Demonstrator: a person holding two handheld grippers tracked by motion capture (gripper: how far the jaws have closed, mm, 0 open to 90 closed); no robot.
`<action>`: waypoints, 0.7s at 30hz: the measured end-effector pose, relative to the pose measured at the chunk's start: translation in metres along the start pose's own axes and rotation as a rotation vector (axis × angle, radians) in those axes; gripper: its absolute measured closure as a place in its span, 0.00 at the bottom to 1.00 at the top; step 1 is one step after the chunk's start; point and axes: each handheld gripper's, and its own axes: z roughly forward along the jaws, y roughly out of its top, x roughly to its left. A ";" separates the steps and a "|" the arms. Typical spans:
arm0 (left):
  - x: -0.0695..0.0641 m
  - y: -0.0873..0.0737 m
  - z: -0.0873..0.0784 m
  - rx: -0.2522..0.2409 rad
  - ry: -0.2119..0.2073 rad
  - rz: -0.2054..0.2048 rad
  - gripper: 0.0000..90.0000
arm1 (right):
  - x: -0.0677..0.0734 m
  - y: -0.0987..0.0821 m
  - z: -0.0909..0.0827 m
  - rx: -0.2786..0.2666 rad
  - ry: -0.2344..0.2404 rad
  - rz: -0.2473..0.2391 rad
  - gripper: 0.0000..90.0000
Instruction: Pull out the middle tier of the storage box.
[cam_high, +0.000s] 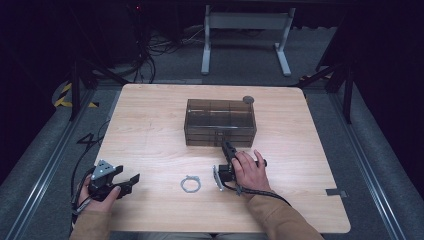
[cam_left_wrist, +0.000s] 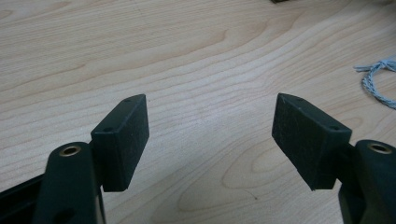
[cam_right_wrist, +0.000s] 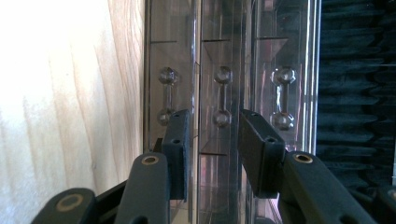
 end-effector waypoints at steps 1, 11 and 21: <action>0.000 -0.001 0.000 -0.001 0.003 0.004 0.31 | 0.000 0.001 0.001 -0.002 -0.001 -0.002 0.73; 0.001 -0.008 -0.011 -0.003 0.029 -0.004 0.32 | -0.002 0.009 0.009 -0.008 -0.023 -0.007 0.75; 0.003 -0.012 -0.015 -0.005 0.037 -0.019 0.32 | -0.002 0.012 0.014 0.005 -0.045 -0.041 0.82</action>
